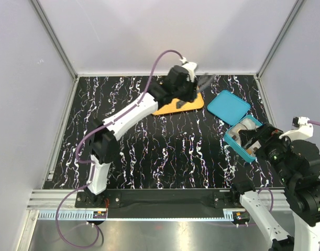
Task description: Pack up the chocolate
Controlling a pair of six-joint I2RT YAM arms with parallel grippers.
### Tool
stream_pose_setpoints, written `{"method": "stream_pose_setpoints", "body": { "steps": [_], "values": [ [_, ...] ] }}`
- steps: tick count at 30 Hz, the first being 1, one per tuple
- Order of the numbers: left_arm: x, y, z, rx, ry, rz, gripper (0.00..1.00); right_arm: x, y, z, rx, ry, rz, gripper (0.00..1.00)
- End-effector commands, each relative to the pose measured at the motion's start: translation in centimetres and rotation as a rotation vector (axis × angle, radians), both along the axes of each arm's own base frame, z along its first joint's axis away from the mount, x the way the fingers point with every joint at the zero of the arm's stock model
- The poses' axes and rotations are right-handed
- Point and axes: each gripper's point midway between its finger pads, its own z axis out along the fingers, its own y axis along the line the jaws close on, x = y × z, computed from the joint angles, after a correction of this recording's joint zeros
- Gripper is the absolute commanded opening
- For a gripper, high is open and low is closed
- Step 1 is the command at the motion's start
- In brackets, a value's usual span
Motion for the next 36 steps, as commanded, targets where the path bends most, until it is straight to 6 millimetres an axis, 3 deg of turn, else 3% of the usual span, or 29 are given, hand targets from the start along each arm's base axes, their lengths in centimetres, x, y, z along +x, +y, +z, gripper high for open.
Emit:
{"method": "stream_pose_setpoints", "body": {
  "steps": [1, 8, 14, 23, 28, 36],
  "values": [
    [3.8, 5.5, -2.4, 0.132, -0.006, 0.177, 0.47, 1.6, -0.1, -0.4, -0.010, 0.033, -0.026, 0.99],
    [7.3, 9.7, -6.2, 0.223, 0.055, 0.258, 0.47, 3.0, -0.1, -0.5, -0.025, 0.078, -0.044, 1.00],
    [8.2, 10.7, -8.5, 0.263, 0.102, 0.257, 0.47, 3.7, 0.3, -0.6, -0.006, 0.081, -0.042, 1.00],
    [7.7, 11.5, -11.4, 0.313, 0.162, 0.281, 0.47, 4.5, 0.8, -0.5, -0.002, 0.075, -0.027, 1.00],
    [7.0, 10.3, -12.6, 0.285, 0.182, 0.209, 0.49, 4.7, 1.2, -0.6, 0.006, 0.080, -0.008, 1.00],
    [8.0, 9.8, -14.8, 0.314, 0.186, 0.205, 0.50, 4.5, 1.2, -0.6, 0.014, 0.070, -0.011, 1.00]
  ]
}}
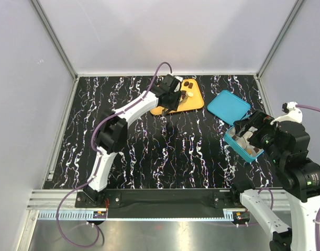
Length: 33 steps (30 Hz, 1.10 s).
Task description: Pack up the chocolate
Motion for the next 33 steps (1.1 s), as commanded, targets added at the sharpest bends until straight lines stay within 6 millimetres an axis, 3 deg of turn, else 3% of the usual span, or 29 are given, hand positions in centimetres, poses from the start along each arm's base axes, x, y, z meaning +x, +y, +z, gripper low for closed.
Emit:
{"method": "stream_pose_setpoints", "body": {
  "steps": [1, 7, 16, 26, 33],
  "values": [
    [1.5, -1.2, 0.4, -0.028, -0.048, -0.024, 0.50, 0.4, 0.4, 0.8, 0.024, -0.036, 0.010, 1.00],
    [2.3, -1.1, -0.3, 0.009, -0.063, -0.010, 0.49, 0.4, 0.3, 0.8, 0.019, -0.038, 0.007, 1.00],
    [2.0, -1.4, -0.5, 0.003, -0.049, -0.027, 0.46, 0.4, 0.4, 0.5, 0.020, -0.041, 0.014, 1.00],
    [1.1, -2.1, 0.1, 0.008, -0.042, -0.058, 0.40, 0.1, 0.3, 0.5, 0.020, -0.044, 0.014, 1.00],
    [0.6, -1.8, 2.0, 0.010, -0.065, -0.056, 0.38, -0.1, 0.4, 0.6, 0.027, -0.051, 0.014, 1.00]
  ]
}}
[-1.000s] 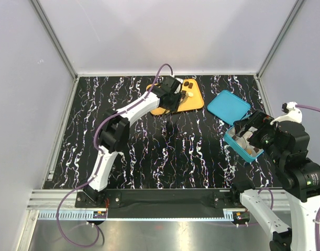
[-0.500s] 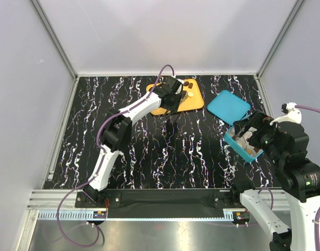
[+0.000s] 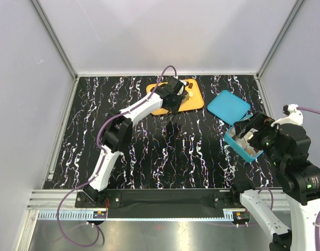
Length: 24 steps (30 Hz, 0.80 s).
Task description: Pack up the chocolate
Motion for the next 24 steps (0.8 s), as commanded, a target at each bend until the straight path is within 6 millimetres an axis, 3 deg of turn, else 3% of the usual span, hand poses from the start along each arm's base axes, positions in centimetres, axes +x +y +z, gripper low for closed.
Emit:
{"method": "stream_pose_setpoints", "body": {
  "steps": [1, 18, 24],
  "values": [
    [0.5, -0.6, 5.3, -0.051, -0.096, -0.013, 0.38, 0.2, 0.3, 0.8, 0.017, -0.036, 0.013, 1.00],
    [-1.1, 0.1, 7.9, -0.054, -0.118, -0.002, 0.37, -0.5, 0.5, 1.0, 0.037, -0.049, 0.022, 1.00],
    [-2.4, -1.6, 10.3, -0.123, -0.126, -0.053, 0.37, -0.7, 0.4, 1.6, 0.040, -0.065, 0.017, 1.00]
  ]
}}
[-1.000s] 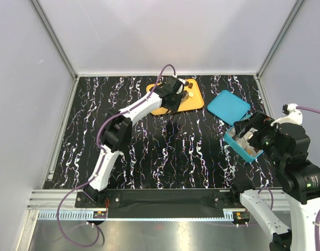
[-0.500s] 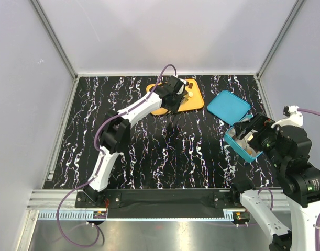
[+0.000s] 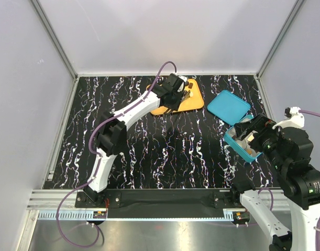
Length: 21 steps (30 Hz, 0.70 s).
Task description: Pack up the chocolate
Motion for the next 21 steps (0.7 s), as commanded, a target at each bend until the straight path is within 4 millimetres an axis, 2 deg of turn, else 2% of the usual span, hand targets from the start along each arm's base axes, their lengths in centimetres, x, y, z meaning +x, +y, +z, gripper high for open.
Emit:
{"method": "stream_pose_setpoints", "body": {
  "steps": [1, 4, 10, 11, 12, 15, 21],
  "values": [
    [-1.1, -1.9, 6.5, -0.117, -0.086, -0.055, 0.37, 0.0, 0.2, 1.4, 0.022, -0.045, 0.005, 1.00],
    [-2.3, -3.7, 8.2, -0.154, -0.099, -0.104, 0.37, -0.1, 0.2, 1.6, 0.024, -0.052, 0.007, 1.00],
    [-6.4, -9.5, 10.8, -0.275, -0.098, -0.246, 0.37, -0.3, 0.1, 1.9, 0.028, -0.064, 0.006, 1.00],
    [-7.3, -10.7, 10.4, -0.278, -0.087, -0.275, 0.37, -0.4, 0.1, 1.9, 0.027, -0.066, 0.008, 1.00],
    [-7.8, -11.7, 11.2, -0.304, -0.094, -0.298, 0.37, -0.5, 0.1, 2.0, 0.029, -0.067, 0.006, 1.00],
    [-9.2, -14.1, 11.1, -0.348, -0.070, -0.356, 0.37, -0.8, 0.0, 2.0, 0.025, -0.069, 0.005, 1.00],
    [-11.1, -17.7, 11.6, -0.465, -0.054, -0.427, 0.36, -1.2, -0.2, 2.3, 0.018, -0.083, 0.008, 1.00]
  ]
}}
